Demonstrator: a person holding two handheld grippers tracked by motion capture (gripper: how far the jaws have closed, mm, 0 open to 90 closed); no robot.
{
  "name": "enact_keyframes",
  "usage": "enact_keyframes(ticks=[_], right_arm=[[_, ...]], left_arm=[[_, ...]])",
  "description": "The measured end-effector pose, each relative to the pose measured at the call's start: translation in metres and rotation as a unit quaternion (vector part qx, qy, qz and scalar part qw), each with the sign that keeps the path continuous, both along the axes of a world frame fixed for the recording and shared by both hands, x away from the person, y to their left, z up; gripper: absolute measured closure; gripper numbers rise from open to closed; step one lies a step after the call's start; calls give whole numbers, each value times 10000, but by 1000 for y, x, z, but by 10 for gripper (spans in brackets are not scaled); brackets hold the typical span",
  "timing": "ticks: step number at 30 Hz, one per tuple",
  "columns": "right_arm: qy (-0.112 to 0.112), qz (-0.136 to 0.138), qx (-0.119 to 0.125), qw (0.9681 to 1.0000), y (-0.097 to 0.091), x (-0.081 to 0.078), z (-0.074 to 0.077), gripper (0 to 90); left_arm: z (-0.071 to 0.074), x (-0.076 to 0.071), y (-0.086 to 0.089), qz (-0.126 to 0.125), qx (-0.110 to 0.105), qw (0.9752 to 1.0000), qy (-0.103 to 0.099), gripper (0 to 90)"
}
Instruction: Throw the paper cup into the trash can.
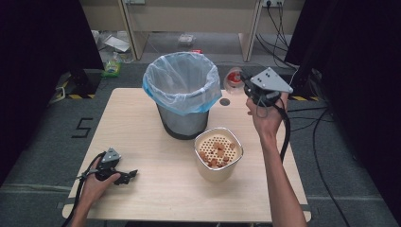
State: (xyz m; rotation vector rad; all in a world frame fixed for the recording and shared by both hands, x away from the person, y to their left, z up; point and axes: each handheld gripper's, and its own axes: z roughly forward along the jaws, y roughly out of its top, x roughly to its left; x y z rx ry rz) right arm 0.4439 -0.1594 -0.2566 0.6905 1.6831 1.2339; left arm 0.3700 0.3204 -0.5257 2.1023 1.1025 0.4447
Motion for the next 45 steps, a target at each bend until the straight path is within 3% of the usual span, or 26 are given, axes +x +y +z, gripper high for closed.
enact_keyframes(ticks=[7,10,13,17,18,20,26,33,45], right_arm=[[4,327,64,9994,23,15,28,867],[127,549,9,9984,46,28,35,862],[246,634,-39,9977,57,36,35,860],[645,840,-81,9943,82,61,26,849],[645,840,-81,9943,82,61,26,849],[873,913,-175,9918,90,71,22,826],[1111,854,-43,9901,102,89,11,691],[1056,871,33,9906,94,86,18,679],[1382,588,0,9887,48,66,13,554]], left_arm=[[0,0,0,-2,2,10000,-2,0],[0,0,0,-3,2,10000,-5,0],[0,0,0,-3,4,10000,-4,0],[0,0,0,-5,0,10000,-7,0],[0,0,0,-5,-1,10000,-6,0],[0,0,0,-3,-4,10000,-8,0],[0,0,0,-4,5,10000,-5,0],[0,0,0,0,0,10000,-4,0],[0,0,0,-3,-4,10000,-5,0]])
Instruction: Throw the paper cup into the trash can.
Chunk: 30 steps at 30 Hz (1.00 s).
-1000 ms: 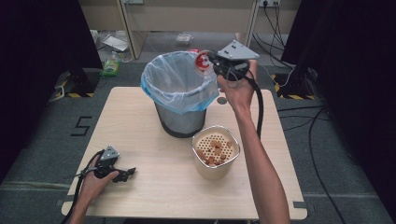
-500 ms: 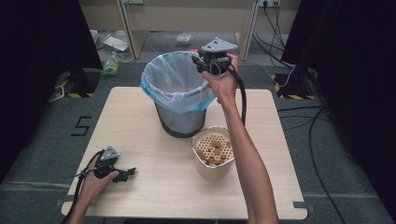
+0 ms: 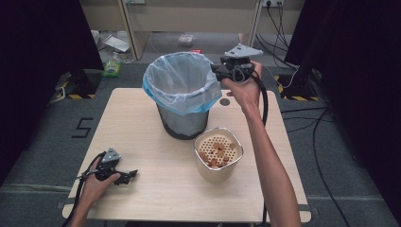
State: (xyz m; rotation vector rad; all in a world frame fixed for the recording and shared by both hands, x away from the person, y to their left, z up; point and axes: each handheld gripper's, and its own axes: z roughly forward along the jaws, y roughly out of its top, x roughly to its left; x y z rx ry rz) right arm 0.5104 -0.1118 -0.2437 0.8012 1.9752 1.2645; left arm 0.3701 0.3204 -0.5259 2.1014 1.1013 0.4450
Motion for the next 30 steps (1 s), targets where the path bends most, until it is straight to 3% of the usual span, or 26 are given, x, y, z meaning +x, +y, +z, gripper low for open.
enact_keyframes(ticks=[8,17,23,30], right_arm=[[224,-312,-75,9992,-49,-20,-19,491],[323,-473,-42,9983,-82,-42,-37,446],[359,-574,-95,9977,-100,-60,-58,436],[551,-666,-240,9960,-119,-81,-94,433]], left_arm=[[0,0,0,0,-1,10000,-3,0],[0,0,0,1,1,10000,1,0],[0,0,0,2,6,10000,3,0],[0,0,0,13,5,10000,3,0]])
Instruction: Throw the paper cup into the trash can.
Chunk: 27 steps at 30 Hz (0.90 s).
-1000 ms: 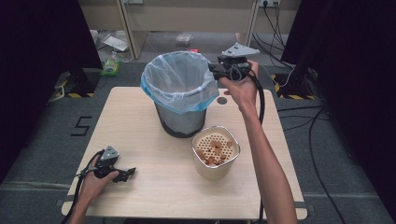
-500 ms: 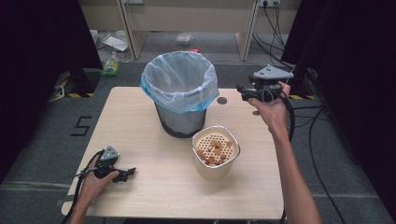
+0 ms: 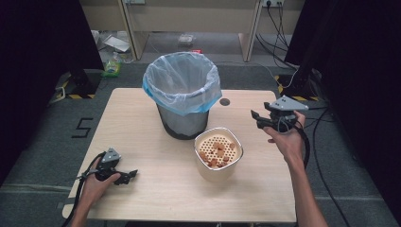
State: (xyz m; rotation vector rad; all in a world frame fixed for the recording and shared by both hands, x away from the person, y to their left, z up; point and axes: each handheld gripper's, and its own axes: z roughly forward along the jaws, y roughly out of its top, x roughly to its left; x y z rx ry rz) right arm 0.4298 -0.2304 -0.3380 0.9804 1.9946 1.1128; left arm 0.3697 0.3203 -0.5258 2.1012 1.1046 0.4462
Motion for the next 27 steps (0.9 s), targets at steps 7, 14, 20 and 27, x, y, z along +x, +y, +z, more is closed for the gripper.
enact_keyframes(ticks=[7,14,20,27], right_arm=[[164,-81,17,9998,-12,-14,-29,429],[361,-193,207,9989,-22,-28,-60,417],[620,-288,214,9974,-28,-35,-85,393],[868,-453,109,9951,-34,-41,-108,375]], left_arm=[[0,0,0,7,-3,10000,-2,0],[0,0,0,13,-3,10000,-4,0],[0,0,0,12,-4,10000,-4,0],[0,0,0,11,-3,10000,-3,0]])
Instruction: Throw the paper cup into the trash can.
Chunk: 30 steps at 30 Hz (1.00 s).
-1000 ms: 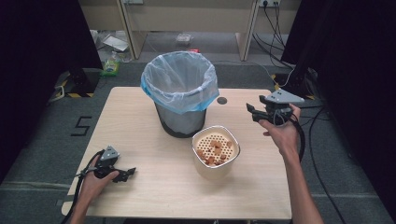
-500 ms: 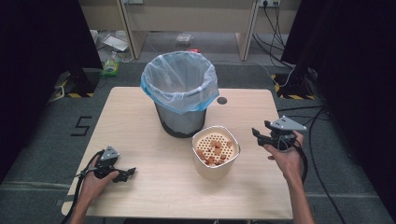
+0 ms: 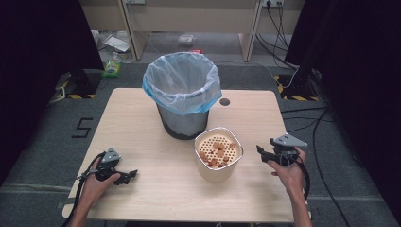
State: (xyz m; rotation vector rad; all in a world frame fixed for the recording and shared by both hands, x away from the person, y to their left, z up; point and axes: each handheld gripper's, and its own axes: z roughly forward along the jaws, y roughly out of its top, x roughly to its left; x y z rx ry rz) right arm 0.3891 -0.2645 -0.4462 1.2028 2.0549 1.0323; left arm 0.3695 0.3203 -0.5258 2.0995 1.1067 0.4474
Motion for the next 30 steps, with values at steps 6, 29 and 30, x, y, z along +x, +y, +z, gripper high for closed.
enact_keyframes(ticks=[6,29,30], right_arm=[[213,-14,-138,9997,-1,-9,-16,351],[932,101,-202,9954,1,-24,-65,249],[849,104,-97,9963,0,-24,-68,241]], left_arm=[[0,0,0,2,2,10000,2,0],[0,0,0,0,4,10000,2,0],[0,0,0,0,4,10000,2,0]])
